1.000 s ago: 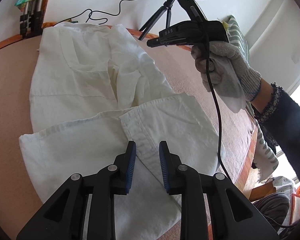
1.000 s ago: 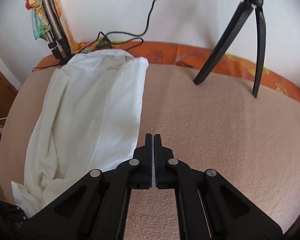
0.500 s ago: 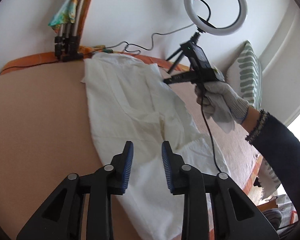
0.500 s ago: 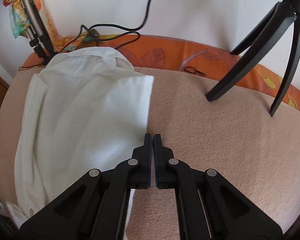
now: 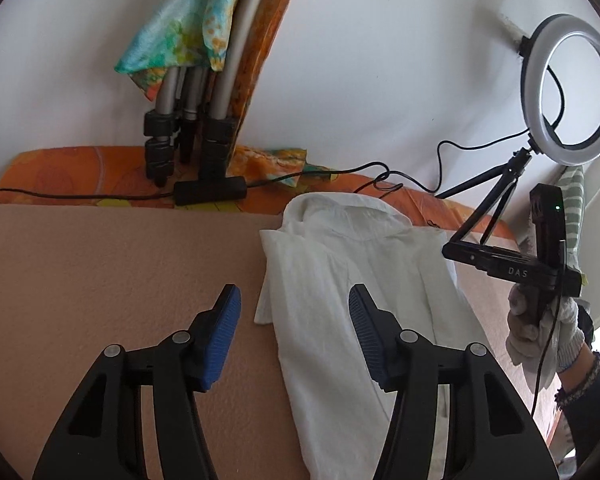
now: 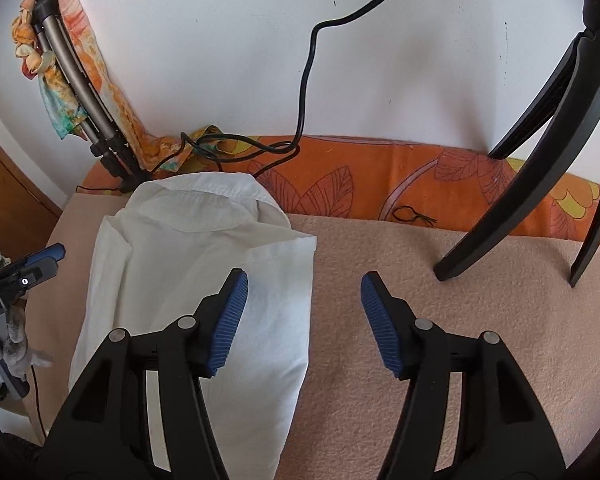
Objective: Fold small clothes
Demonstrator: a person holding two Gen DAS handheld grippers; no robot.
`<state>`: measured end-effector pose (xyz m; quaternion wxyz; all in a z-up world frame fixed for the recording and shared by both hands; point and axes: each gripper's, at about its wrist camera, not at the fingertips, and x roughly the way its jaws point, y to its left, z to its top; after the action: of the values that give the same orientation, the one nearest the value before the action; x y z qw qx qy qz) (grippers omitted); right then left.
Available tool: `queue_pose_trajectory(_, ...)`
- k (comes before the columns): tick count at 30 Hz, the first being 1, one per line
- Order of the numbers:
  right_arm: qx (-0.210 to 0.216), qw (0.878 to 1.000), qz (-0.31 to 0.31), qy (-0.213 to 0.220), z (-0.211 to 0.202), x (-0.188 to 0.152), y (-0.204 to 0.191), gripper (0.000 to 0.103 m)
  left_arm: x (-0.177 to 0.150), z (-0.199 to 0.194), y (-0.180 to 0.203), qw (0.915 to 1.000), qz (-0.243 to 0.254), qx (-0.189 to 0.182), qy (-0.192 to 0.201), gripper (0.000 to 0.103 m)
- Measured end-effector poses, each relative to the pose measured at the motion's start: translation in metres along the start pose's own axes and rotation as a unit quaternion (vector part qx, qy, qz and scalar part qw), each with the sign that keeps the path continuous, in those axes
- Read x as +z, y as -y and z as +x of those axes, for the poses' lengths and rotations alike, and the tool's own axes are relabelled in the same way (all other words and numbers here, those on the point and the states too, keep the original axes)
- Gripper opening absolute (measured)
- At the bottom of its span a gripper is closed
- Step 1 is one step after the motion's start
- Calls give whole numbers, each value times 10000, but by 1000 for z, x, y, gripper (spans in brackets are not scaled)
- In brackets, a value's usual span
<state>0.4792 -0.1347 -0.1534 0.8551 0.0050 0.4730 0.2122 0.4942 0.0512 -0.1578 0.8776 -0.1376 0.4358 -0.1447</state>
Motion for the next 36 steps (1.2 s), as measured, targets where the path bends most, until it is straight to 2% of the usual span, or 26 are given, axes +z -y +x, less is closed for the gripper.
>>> queue_pose_trajectory(1, 23, 10000, 44, 18, 2, 1, 3, 57, 4, 12, -2, 9999, -51, 64, -102, 56)
queue_pose_trajectory(2, 73, 9999, 92, 25, 2, 1, 5, 48, 5, 20, -5, 9997, -112, 183, -83, 56)
queue_pose_trajectory(3, 95, 9999, 122, 0, 4, 2, 8, 45, 6, 26, -5, 9997, -75, 237, -74, 56)
queue_pose_trajectory(5, 120, 9998, 133, -93, 13, 3, 11, 37, 11, 42, -4, 9992, 75, 258, -298, 56)
queue_pose_trajectory(7, 43, 9997, 9, -233, 23, 2, 10, 36, 14, 52, -2, 9983, 282, 221, -462, 56)
queue_pose_trajectory(9, 72, 9995, -242, -179, 26, 4, 5, 36, 19, 59, 7, 9944, 741, 541, -516, 56)
queue_pose_trajectory(11, 177, 9995, -199, -154, 29, 7, 6, 36, 22, 63, 9, 9929, 862, 643, -504, 55)
queue_pose_trajectory(12, 237, 9995, -140, -149, 30, 8, 7, 36, 23, 64, 11, 9922, 909, 695, -491, 44)
queue_pose_trajectory(13, 234, 9995, -147, -143, 30, 9, 6, 31, 23, 64, 11, 9921, 917, 736, -433, 22)
queue_pose_trajectory(14, 256, 9992, -230, -185, 32, 9, 4, 16, 23, 64, 10, 9933, 846, 657, -440, 14)
queue_pose_trajectory(16, 129, 9989, -396, -237, 33, 9, -2, 14, 24, 66, 11, 9936, 807, 667, -423, 6)
queue_pose_trajectory(18, -109, 9978, -589, -294, 35, 10, -11, 14, 26, 70, 23, 9857, 1319, 909, -523, 4)
queue_pose_trajectory(20, -480, 9930, -974, -458, 38, 12, -27, 6, 30, 70, 30, 9811, 1517, 1017, -642, 2)
queue_pose_trajectory(22, -751, 9862, -1392, -494, 33, 15, -44, 4, 33, 62, 36, 9803, 1583, 1035, -571, 2)
queue_pose_trajectory(25, -817, 9863, -1403, -303, 14, 23, -52, 4, 38, 42, 41, 9844, 1465, 916, -342, 1)
queue_pose_trajectory(31, -650, 9900, -1250, 73, -40, 28, -54, 3, 37, -15, 60, 9863, 1472, 731, 107, 1)
queue_pose_trajectory(36, -406, 9921, -1111, 409, -98, 16, -55, 3, 30, -67, 85, 9827, 1673, 642, 467, 1)
